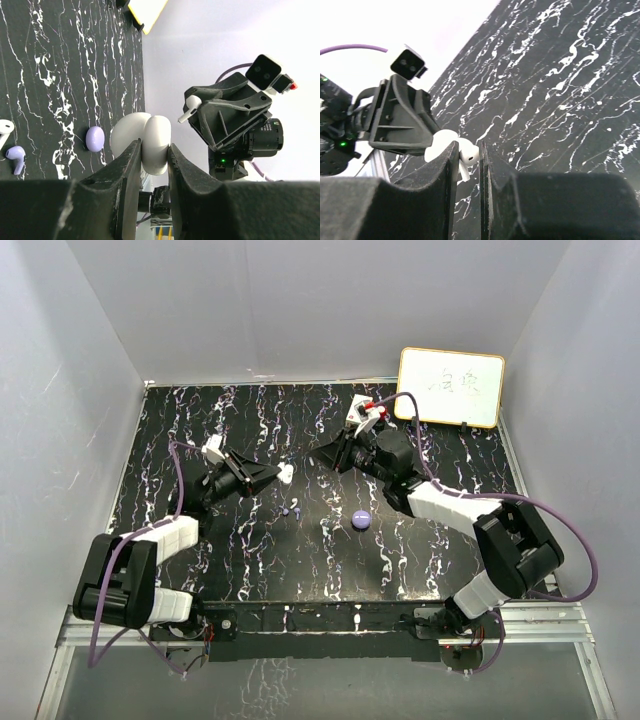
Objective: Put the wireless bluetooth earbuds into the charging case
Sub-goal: Pick up the earbud from the center of the board, then place the earbud in the charging case.
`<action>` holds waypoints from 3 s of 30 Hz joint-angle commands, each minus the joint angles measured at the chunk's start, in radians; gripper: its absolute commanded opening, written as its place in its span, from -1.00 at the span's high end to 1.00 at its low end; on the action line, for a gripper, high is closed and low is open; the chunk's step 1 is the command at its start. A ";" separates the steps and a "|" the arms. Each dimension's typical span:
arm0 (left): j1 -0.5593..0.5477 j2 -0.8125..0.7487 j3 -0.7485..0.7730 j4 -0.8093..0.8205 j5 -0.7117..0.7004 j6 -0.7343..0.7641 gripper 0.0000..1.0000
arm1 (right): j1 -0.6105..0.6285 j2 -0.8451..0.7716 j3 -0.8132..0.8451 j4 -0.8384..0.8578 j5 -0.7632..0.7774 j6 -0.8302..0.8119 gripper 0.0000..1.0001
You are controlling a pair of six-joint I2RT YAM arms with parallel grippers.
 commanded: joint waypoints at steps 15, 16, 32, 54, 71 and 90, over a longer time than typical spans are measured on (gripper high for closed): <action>-0.060 0.064 0.045 0.158 -0.033 -0.093 1.00 | -0.006 0.029 -0.175 0.678 -0.104 0.108 0.95; -0.062 0.064 0.048 0.158 -0.034 -0.093 1.00 | -0.006 0.037 -0.189 0.716 -0.099 0.106 0.96; -0.091 0.038 0.065 0.121 -0.054 -0.092 1.00 | -0.003 0.194 -0.300 1.247 -0.069 0.049 1.00; -0.143 0.059 0.086 0.072 -0.089 -0.105 1.00 | 0.009 0.180 -0.248 1.249 -0.054 -0.023 1.00; -0.145 0.131 0.178 0.061 -0.089 -0.143 1.00 | 0.014 0.203 -0.145 1.249 -0.090 -0.128 1.00; -0.144 0.136 0.182 0.087 -0.090 -0.212 1.00 | 0.013 0.264 -0.101 1.249 -0.099 -0.209 1.00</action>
